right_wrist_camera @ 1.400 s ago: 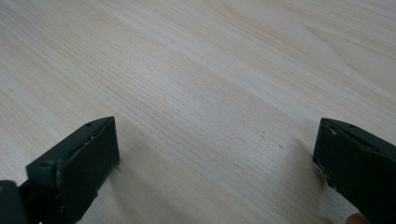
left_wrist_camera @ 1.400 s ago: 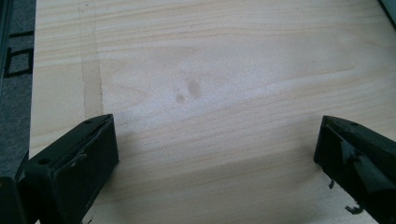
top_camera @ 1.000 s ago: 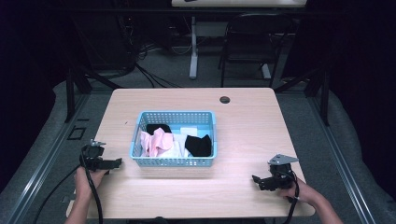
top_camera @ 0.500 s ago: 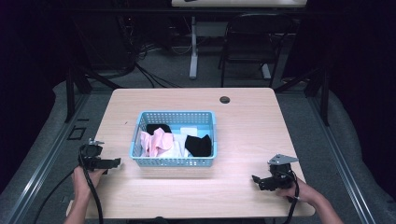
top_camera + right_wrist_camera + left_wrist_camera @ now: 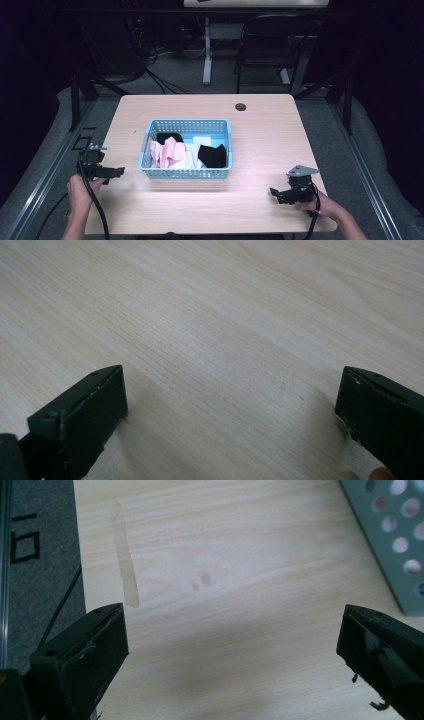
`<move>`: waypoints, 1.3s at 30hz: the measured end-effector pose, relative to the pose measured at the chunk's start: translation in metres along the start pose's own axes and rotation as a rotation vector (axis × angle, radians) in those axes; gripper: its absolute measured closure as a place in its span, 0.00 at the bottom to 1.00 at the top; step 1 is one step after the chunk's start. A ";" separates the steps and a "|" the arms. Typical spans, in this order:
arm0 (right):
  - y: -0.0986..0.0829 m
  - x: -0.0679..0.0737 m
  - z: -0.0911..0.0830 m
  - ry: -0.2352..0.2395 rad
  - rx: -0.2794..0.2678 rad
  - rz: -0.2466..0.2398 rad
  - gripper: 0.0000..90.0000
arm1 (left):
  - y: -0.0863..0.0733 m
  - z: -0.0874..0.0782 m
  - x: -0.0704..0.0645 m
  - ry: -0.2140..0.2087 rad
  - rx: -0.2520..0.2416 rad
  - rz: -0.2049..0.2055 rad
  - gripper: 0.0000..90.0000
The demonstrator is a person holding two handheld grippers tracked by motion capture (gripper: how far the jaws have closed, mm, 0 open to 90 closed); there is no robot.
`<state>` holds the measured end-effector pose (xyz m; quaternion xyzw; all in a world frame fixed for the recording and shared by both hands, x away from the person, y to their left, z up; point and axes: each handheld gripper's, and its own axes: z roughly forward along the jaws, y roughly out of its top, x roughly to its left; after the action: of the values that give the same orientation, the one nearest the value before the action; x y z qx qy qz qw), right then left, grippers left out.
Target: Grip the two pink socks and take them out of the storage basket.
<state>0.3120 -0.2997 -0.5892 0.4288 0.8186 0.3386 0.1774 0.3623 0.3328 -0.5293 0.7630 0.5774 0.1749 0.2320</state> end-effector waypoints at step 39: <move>0.000 0.000 0.000 -0.001 0.000 0.000 0.00 | 0.078 -0.064 -0.048 -0.149 -0.063 0.122 0.00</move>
<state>0.3120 -0.2997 -0.5892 0.4290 0.8184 0.3384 0.1777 0.3779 0.2785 -0.4329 0.8002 0.5051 0.1494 0.2870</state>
